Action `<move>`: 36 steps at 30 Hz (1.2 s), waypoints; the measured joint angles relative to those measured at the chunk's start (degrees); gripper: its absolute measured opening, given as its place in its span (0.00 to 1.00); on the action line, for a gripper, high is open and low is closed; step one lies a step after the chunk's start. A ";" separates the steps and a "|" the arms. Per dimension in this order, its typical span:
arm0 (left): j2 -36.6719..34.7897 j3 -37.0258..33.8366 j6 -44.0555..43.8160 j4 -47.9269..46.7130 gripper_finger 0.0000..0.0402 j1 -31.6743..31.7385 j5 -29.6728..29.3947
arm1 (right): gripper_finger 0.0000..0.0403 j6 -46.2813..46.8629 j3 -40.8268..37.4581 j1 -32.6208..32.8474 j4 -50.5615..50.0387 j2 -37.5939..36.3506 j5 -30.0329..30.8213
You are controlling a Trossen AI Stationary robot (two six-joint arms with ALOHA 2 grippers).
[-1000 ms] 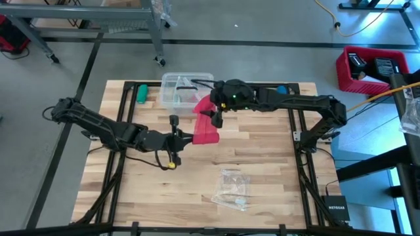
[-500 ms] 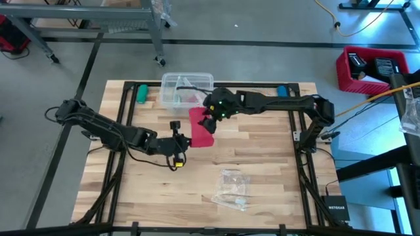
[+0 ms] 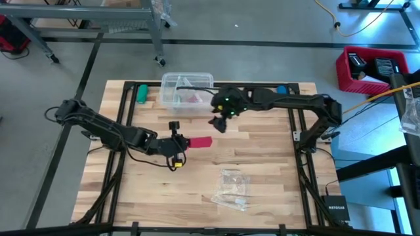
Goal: Roll bandage
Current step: Roll the red bandage
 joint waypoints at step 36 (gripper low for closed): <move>-15.35 0.11 14.44 14.58 0.04 4.39 -2.18 | 0.70 -10.22 -35.85 0.48 65.79 -14.03 -3.57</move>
